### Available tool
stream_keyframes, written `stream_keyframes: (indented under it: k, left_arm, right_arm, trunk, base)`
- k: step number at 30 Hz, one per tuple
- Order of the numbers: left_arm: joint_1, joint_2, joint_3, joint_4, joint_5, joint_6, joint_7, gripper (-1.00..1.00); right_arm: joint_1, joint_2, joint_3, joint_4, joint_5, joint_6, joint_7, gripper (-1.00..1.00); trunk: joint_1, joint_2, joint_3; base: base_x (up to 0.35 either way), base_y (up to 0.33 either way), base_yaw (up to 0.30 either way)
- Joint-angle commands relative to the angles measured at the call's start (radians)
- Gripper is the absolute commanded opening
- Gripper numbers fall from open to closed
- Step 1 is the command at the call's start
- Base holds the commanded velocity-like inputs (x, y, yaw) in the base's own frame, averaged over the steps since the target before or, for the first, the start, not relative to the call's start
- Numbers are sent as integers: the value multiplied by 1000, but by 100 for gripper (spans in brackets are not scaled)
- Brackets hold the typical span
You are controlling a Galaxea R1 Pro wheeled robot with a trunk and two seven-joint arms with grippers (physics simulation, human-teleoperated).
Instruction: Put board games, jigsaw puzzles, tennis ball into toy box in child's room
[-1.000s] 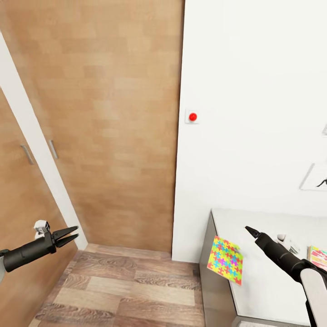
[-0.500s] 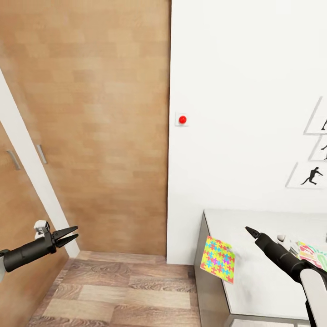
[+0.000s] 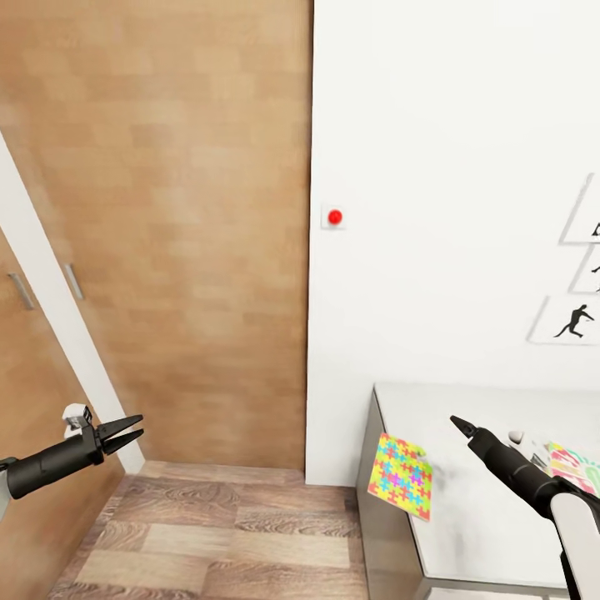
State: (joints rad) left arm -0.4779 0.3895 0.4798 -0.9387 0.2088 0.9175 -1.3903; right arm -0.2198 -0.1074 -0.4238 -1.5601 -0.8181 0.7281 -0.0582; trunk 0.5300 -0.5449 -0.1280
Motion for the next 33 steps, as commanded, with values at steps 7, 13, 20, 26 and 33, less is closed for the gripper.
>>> stream_keyframes:
  k: [7, 13, 20, 26, 33]
  left_arm:
    - [-1, 0, 0, 0, 1, 11, -3, 100]
    - [-1, 0, 0, 0, 1, 11, -3, 100]
    - [-1, 0, 0, 0, 1, 11, -3, 100]
    - [-1, 0, 0, 0, 1, 11, -2, 100]
    - [-1, 0, 0, 0, 1, 11, -2, 100]
  right_arm:
    - [-1, 0, -1, 0, -9, 4, -6, 100]
    - [-1, 0, 0, -1, -8, 2, -6, 100]
    - [-1, 0, 3, -2, -7, -2, -6, 100]
    - [-1, -1, 3, -3, -8, 0, -2, 100]
    - [-1, -5, 3, -8, -9, 7, 70, 100]
  trunk:
    - [27, -51, -24]
    - [50, -93, -43]
    - [77, -142, -65]
    - [100, -184, -83]
    - [127, -233, -105]
  base:
    - [0, 0, -194]
    - [0, 0, -267]
    - [0, 0, -176]
    - [0, 0, -18]
    - [0, 0, -2]
